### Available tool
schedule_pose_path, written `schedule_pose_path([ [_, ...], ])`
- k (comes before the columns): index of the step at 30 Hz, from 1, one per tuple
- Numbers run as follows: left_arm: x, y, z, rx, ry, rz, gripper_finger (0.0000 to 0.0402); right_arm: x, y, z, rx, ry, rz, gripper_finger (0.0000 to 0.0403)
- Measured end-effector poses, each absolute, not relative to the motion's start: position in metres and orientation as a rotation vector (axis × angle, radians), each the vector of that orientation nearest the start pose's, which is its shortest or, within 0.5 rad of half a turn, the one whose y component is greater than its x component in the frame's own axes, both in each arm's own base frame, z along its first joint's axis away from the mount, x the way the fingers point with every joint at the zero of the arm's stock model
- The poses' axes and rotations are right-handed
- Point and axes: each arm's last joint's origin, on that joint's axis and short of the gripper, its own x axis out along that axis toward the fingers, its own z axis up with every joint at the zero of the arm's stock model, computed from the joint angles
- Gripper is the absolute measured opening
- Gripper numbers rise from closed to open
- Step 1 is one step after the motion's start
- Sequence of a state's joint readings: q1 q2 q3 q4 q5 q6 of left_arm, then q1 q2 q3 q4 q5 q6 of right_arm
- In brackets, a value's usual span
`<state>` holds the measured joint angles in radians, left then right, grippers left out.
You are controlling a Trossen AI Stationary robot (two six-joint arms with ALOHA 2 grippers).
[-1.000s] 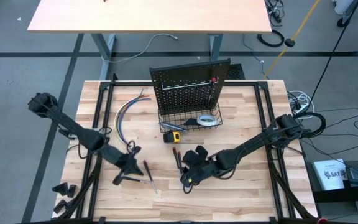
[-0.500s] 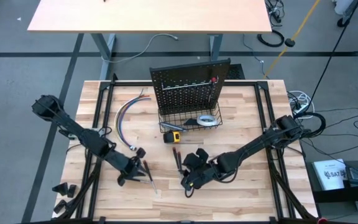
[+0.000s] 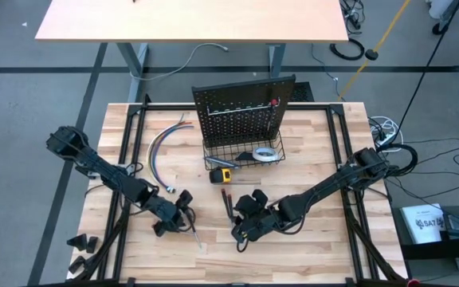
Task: Hang tools onto peg board
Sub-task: Hang the black screwdriver onto the pegboard
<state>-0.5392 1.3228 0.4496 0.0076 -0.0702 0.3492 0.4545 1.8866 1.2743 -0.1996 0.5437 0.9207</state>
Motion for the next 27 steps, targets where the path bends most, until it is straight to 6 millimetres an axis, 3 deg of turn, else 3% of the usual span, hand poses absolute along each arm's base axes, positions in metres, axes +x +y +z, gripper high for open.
schedule_pose_path([
  [17, 0.198, -0.088, 0.128, 0.509, 0.854, -0.617, 0.0193, 0.366, 0.164, 0.196, 0.475, 0.605, -0.388, 0.0155],
  [27, 0.21, -0.091, 0.121, 0.514, 0.961, -0.633, 0.0182, 0.366, 0.164, 0.196, 0.475, 0.603, -0.388, 0.0155],
])
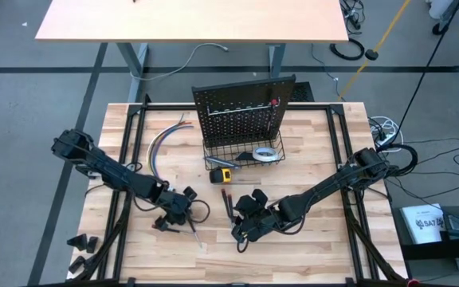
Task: Hang tools onto peg board
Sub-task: Hang the black screwdriver onto the pegboard
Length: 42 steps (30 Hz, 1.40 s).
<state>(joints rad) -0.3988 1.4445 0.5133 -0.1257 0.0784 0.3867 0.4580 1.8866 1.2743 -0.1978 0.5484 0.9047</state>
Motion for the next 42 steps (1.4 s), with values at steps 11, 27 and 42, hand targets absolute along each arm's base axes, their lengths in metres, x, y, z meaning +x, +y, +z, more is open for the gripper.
schedule_pose_path([
  [11, 0.213, -0.096, 0.125, 0.55, 0.975, -0.646, 0.0042, 0.365, 0.168, 0.195, 0.499, 0.62, -0.364, 0.0155],
  [27, 0.234, -0.144, 0.188, 0.99, 0.802, -0.594, 0.0044, 0.374, 0.175, 0.209, 0.641, 0.462, -0.293, 0.0155],
  [42, 0.245, -0.152, 0.217, 1.434, 0.701, -0.309, 0.0048, 0.395, 0.176, 0.189, 0.755, 0.408, -0.208, 0.0174],
])
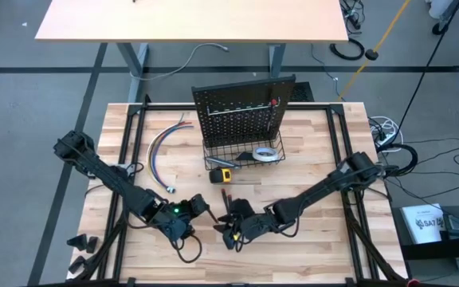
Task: Hang tools onto peg board
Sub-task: Hang the black screwdriver onto the pegboard
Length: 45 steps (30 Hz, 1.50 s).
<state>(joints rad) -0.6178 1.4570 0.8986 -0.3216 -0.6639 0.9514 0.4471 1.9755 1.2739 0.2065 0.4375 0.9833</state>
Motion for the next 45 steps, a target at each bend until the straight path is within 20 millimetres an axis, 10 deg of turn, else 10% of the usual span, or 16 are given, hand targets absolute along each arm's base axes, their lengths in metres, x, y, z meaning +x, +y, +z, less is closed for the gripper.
schedule_pose_path([
  [18, 0.247, -0.164, 0.225, 1.473, 0.568, -0.327, 0.005, 0.403, 0.166, 0.193, 0.707, 0.369, -0.176, 0.0186],
  [34, 0.245, -0.167, 0.223, 1.452, 0.542, -0.42, 0.005, 0.403, 0.167, 0.194, 0.662, 0.373, -0.127, 0.0017],
  [45, 0.246, -0.167, 0.225, 1.243, 0.569, -0.306, 0.0093, 0.402, 0.172, 0.196, 0.604, 0.354, -0.116, 0.0016],
])
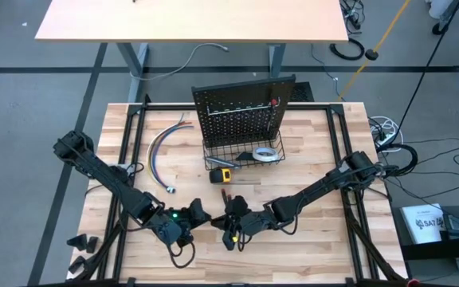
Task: Hang tools onto peg board
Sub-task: Hang the black screwdriver onto the pegboard
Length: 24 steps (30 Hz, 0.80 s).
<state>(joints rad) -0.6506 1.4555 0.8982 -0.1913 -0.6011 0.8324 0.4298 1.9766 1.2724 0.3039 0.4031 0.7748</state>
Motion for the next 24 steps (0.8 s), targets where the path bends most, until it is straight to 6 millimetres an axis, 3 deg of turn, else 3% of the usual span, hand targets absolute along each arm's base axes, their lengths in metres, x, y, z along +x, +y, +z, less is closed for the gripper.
schedule_pose_path([
  [8, 0.237, -0.156, 0.244, 0.967, 0.568, -0.176, 0.0151, 0.394, 0.175, 0.212, 0.539, 0.327, -0.144, 0.0016],
  [17, 0.201, -0.13, 0.279, 0.679, 0.556, -0.141, 0.0158, 0.382, 0.174, 0.227, 0.318, 0.235, -0.36, 0.0016],
  [24, 0.165, -0.095, 0.294, 0.508, 0.444, -0.07, 0.0158, 0.357, 0.155, 0.269, 0.077, 0.215, -0.577, 0.0016],
])
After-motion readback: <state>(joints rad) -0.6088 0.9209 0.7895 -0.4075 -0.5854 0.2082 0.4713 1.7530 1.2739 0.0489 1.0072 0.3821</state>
